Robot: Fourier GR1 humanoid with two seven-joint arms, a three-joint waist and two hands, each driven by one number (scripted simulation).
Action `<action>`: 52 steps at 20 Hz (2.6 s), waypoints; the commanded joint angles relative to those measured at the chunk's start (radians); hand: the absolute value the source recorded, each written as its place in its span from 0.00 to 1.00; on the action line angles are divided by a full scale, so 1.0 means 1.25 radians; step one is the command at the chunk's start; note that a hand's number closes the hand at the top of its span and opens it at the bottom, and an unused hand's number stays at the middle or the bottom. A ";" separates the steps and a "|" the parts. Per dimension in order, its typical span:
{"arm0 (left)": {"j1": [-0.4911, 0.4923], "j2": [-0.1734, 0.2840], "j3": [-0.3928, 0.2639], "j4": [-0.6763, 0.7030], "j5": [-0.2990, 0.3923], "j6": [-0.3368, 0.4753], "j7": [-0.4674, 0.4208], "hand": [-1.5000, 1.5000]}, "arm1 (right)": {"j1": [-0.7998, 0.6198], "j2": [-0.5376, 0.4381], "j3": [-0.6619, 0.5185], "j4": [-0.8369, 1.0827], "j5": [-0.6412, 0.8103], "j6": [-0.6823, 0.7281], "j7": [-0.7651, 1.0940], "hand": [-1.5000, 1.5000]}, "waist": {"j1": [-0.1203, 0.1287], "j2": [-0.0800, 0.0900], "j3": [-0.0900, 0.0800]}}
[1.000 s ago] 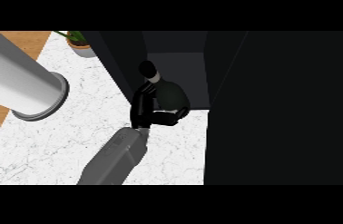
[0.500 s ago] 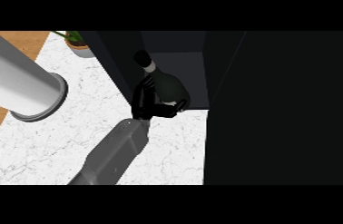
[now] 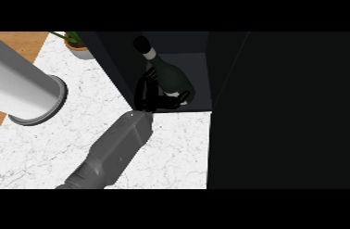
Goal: Pick up the wine, place it into the cabinet and close the cabinet
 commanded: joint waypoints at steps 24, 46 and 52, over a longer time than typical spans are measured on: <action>-0.093 0.000 0.068 0.211 0.067 -0.014 -0.086 1.00 | -0.038 -0.005 0.009 0.022 -0.001 0.009 -0.002 0.00 | -0.025 0.011 -0.001; 0.018 0.033 -0.003 -0.019 -0.030 0.021 -0.126 0.00 | 0.025 0.003 0.017 -0.020 0.028 0.005 -0.008 0.00 | 0.045 -0.017 0.001; 0.112 0.100 -0.077 -0.297 -0.074 0.050 0.007 0.00 | 0.053 0.022 0.036 -0.049 0.044 -0.012 0.005 0.00 | 0.051 -0.020 0.002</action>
